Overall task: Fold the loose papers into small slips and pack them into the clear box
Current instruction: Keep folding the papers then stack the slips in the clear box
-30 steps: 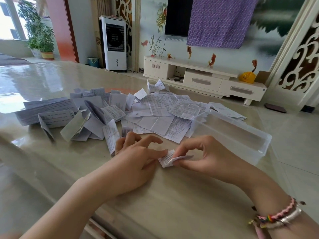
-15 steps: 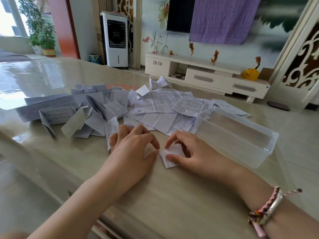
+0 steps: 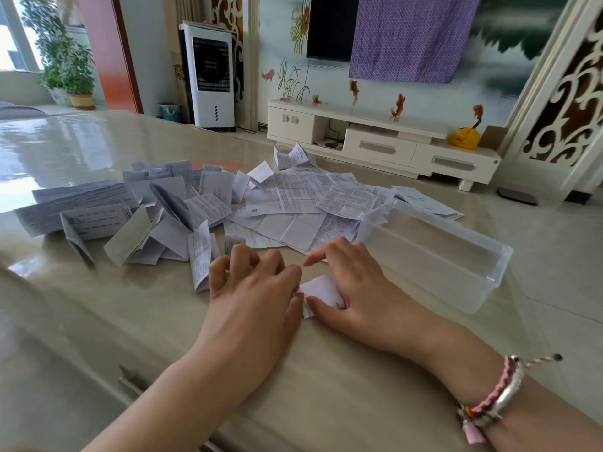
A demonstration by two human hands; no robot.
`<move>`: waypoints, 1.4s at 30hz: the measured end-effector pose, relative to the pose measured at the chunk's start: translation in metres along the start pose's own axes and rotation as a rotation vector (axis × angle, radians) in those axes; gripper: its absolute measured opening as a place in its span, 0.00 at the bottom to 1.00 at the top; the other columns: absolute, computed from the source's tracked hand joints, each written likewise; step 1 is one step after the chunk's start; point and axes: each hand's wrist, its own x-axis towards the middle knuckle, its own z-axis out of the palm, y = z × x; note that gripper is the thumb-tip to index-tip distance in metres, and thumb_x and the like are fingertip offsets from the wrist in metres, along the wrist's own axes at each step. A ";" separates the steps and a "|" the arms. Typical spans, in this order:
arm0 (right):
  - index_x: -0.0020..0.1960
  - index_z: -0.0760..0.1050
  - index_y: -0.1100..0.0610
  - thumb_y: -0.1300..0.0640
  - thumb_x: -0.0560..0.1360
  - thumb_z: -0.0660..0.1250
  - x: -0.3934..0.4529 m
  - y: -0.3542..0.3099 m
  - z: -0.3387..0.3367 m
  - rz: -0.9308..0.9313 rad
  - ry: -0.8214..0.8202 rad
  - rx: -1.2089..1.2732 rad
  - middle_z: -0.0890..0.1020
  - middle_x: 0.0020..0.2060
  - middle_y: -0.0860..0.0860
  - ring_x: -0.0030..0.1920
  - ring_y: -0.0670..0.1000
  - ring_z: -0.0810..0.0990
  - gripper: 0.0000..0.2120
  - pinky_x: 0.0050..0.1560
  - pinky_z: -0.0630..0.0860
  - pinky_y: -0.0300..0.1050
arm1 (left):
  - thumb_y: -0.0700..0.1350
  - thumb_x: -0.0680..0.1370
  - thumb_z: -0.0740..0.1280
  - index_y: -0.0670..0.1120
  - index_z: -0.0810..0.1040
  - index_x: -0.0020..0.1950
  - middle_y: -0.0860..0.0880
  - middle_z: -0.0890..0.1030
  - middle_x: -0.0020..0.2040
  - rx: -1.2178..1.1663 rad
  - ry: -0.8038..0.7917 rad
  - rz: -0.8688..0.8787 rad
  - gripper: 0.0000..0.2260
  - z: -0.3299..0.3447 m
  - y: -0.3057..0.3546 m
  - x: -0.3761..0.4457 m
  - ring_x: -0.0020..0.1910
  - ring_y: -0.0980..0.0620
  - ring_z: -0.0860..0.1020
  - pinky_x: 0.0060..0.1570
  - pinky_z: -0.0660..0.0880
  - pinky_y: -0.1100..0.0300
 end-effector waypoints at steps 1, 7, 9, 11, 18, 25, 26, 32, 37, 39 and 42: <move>0.62 0.66 0.47 0.38 0.72 0.57 -0.002 -0.003 -0.001 -0.004 0.012 -0.023 0.66 0.57 0.42 0.57 0.44 0.63 0.22 0.60 0.64 0.41 | 0.55 0.70 0.58 0.54 0.74 0.38 0.57 0.74 0.40 0.006 0.005 0.001 0.08 0.000 0.000 0.001 0.47 0.49 0.66 0.45 0.57 0.54; 0.52 0.58 0.47 0.48 0.75 0.61 -0.004 -0.004 -0.009 0.105 -0.037 -0.079 0.60 0.51 0.44 0.51 0.46 0.59 0.13 0.55 0.62 0.43 | 0.55 0.66 0.65 0.54 0.75 0.35 0.57 0.73 0.40 0.049 0.013 0.008 0.06 0.000 -0.001 0.004 0.46 0.48 0.66 0.44 0.55 0.54; 0.51 0.57 0.48 0.52 0.75 0.62 -0.007 0.001 -0.015 0.165 -0.060 -0.090 0.60 0.50 0.45 0.51 0.47 0.59 0.12 0.56 0.62 0.43 | 0.55 0.66 0.65 0.54 0.75 0.34 0.58 0.73 0.40 0.056 0.011 0.002 0.06 0.000 -0.001 0.005 0.46 0.49 0.65 0.44 0.55 0.55; 0.51 0.57 0.48 0.52 0.76 0.61 -0.009 0.002 -0.021 0.180 -0.075 -0.097 0.59 0.49 0.45 0.50 0.46 0.59 0.12 0.55 0.61 0.42 | 0.56 0.66 0.66 0.54 0.75 0.34 0.58 0.73 0.40 0.057 0.011 -0.002 0.07 0.001 -0.002 0.006 0.46 0.49 0.65 0.45 0.55 0.55; 0.51 0.65 0.49 0.61 0.72 0.63 -0.004 0.007 -0.016 0.124 0.091 0.019 0.65 0.49 0.43 0.52 0.44 0.64 0.12 0.54 0.63 0.38 | 0.68 0.69 0.58 0.55 0.74 0.37 0.59 0.73 0.43 -0.029 0.024 -0.032 0.18 0.002 0.000 0.006 0.50 0.50 0.65 0.50 0.57 0.55; 0.55 0.75 0.51 0.63 0.77 0.61 0.007 0.019 -0.008 0.169 0.209 0.145 0.72 0.57 0.42 0.63 0.41 0.67 0.11 0.58 0.59 0.22 | 0.72 0.67 0.54 0.61 0.74 0.56 0.64 0.75 0.53 -0.134 -0.078 0.037 0.25 -0.003 0.000 0.013 0.55 0.57 0.60 0.49 0.49 0.61; 0.56 0.75 0.51 0.62 0.78 0.60 0.008 0.020 -0.006 0.175 0.203 0.149 0.71 0.60 0.42 0.65 0.41 0.67 0.11 0.59 0.58 0.22 | 0.71 0.69 0.56 0.61 0.72 0.59 0.64 0.75 0.55 -0.138 -0.104 0.052 0.24 -0.004 0.001 0.014 0.56 0.57 0.60 0.50 0.49 0.61; 0.65 0.74 0.52 0.58 0.80 0.58 0.011 0.016 -0.004 0.230 0.175 0.097 0.59 0.75 0.44 0.74 0.42 0.58 0.15 0.66 0.58 0.34 | 0.67 0.74 0.60 0.62 0.66 0.67 0.63 0.72 0.60 -0.105 -0.129 -0.016 0.23 -0.009 -0.010 0.016 0.60 0.55 0.58 0.57 0.50 0.60; 0.68 0.72 0.55 0.58 0.81 0.54 0.018 0.005 -0.011 0.358 0.134 -0.109 0.59 0.76 0.48 0.73 0.48 0.62 0.18 0.67 0.65 0.43 | 0.64 0.77 0.59 0.59 0.65 0.70 0.58 0.73 0.60 -0.033 -0.065 -0.120 0.23 -0.009 -0.030 0.017 0.64 0.50 0.59 0.60 0.49 0.57; 0.69 0.70 0.55 0.57 0.80 0.53 0.022 0.002 -0.015 0.421 0.058 -0.133 0.55 0.77 0.46 0.71 0.50 0.65 0.19 0.65 0.68 0.46 | 0.62 0.77 0.59 0.59 0.64 0.71 0.56 0.72 0.61 -0.013 -0.050 -0.152 0.23 -0.007 -0.036 0.017 0.63 0.49 0.59 0.60 0.50 0.56; 0.62 0.73 0.57 0.56 0.80 0.52 0.032 0.000 -0.017 0.464 -0.048 -0.194 0.50 0.78 0.44 0.63 0.54 0.74 0.15 0.57 0.73 0.50 | 0.60 0.78 0.59 0.59 0.62 0.73 0.55 0.69 0.63 0.007 -0.025 -0.170 0.23 -0.005 -0.040 0.019 0.61 0.49 0.57 0.59 0.49 0.56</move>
